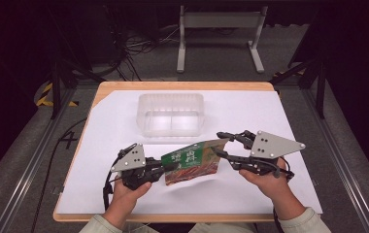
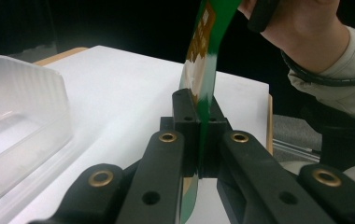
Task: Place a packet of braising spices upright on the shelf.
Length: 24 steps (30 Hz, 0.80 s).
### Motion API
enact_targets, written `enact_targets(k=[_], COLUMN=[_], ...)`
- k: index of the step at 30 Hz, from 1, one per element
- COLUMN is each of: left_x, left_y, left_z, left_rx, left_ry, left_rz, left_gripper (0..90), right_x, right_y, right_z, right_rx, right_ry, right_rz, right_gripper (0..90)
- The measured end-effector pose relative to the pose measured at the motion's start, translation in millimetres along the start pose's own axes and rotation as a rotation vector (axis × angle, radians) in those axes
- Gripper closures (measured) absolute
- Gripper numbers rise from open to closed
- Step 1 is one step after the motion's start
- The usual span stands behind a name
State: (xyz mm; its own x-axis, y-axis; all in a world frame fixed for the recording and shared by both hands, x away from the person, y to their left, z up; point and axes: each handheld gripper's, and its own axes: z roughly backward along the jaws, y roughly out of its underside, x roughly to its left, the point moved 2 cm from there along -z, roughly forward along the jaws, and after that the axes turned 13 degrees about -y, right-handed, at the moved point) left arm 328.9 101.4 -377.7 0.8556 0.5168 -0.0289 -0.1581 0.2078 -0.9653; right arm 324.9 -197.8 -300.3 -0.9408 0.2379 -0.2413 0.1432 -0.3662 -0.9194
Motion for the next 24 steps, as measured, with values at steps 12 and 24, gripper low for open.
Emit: enact_targets(k=[12,24], left_x=[7.9,2.9], left_y=[-6.2,-7.7], left_z=[11.8,19.5], left_rx=[-0.036,-0.047], left_ry=[0.011,0.031], left_rz=[0.012,0.002], left_gripper=[89.5,89.7], right_x=[-0.4,-3.4], right_y=[31.8,41.5], right_z=[-27.0,-44.5], right_rx=[0.145,0.164], right_ry=[-0.017,-0.072], right_rz=[0.167,0.164], right_gripper=[37.4,36.2])
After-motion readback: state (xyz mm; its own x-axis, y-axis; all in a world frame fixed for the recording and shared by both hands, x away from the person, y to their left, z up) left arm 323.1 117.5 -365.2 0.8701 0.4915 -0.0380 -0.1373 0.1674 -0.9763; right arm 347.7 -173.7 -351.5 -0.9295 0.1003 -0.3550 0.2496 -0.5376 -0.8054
